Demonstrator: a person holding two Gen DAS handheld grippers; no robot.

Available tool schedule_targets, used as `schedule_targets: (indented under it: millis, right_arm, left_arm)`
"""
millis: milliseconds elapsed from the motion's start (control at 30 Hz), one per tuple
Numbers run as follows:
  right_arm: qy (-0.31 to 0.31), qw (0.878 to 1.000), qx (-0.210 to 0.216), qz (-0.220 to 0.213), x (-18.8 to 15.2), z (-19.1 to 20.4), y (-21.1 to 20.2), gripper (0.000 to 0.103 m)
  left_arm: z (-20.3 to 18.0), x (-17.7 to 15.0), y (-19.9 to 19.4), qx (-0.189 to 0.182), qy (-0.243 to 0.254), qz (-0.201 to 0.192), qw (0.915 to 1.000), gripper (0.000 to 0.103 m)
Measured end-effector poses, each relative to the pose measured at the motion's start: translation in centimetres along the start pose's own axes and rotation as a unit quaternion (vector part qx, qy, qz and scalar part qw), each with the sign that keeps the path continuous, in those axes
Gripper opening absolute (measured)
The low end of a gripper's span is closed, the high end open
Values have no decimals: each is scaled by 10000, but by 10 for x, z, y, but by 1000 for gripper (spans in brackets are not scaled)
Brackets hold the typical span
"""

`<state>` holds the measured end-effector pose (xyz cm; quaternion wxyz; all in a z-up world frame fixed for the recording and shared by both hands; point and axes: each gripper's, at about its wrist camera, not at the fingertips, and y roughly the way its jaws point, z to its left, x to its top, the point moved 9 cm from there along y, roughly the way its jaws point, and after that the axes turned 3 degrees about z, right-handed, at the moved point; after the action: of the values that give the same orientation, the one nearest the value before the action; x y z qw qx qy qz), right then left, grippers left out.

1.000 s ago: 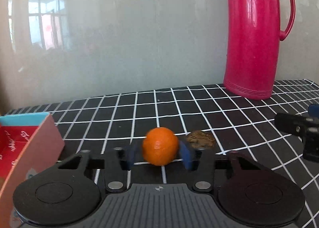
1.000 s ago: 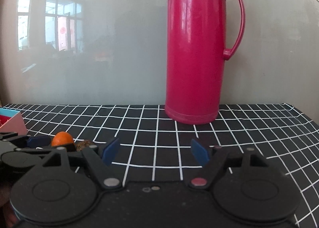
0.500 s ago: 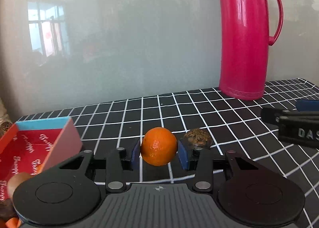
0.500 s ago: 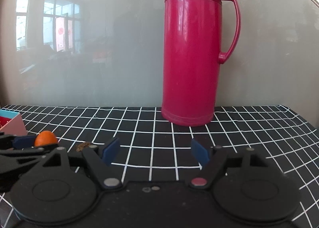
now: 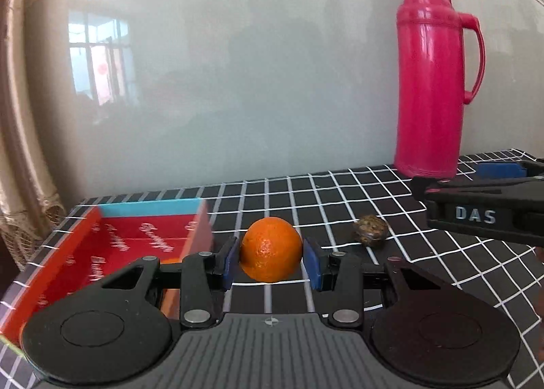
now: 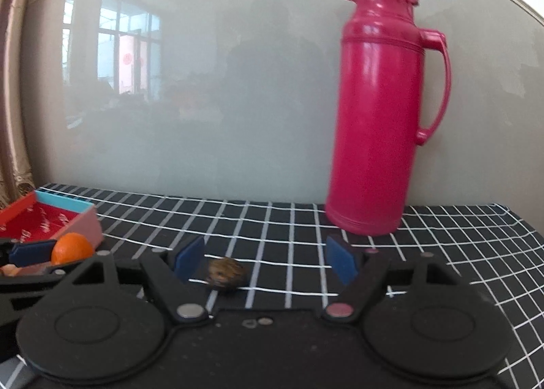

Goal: Organize fruits
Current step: 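Carry the mandarin into the box and open the left gripper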

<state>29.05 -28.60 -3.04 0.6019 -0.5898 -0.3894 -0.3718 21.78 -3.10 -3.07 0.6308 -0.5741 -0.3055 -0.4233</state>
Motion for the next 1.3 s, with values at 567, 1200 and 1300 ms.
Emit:
schedule_targets:
  millis: [567, 1200, 1300]
  right_arm:
    - [-285, 9983, 505, 44, -3, 87, 0, 78]
    - [-432, 9981, 441, 66, -8, 85, 0, 78]
    - [-468, 9981, 406, 67, -9, 82, -2, 78]
  left_arm:
    - [130, -36, -22, 872, -558, 181, 9945, 41]
    - [153, -35, -17, 1188, -817, 125, 9895, 44]
    - [153, -32, -26, 1313, -784, -80, 9882, 84]
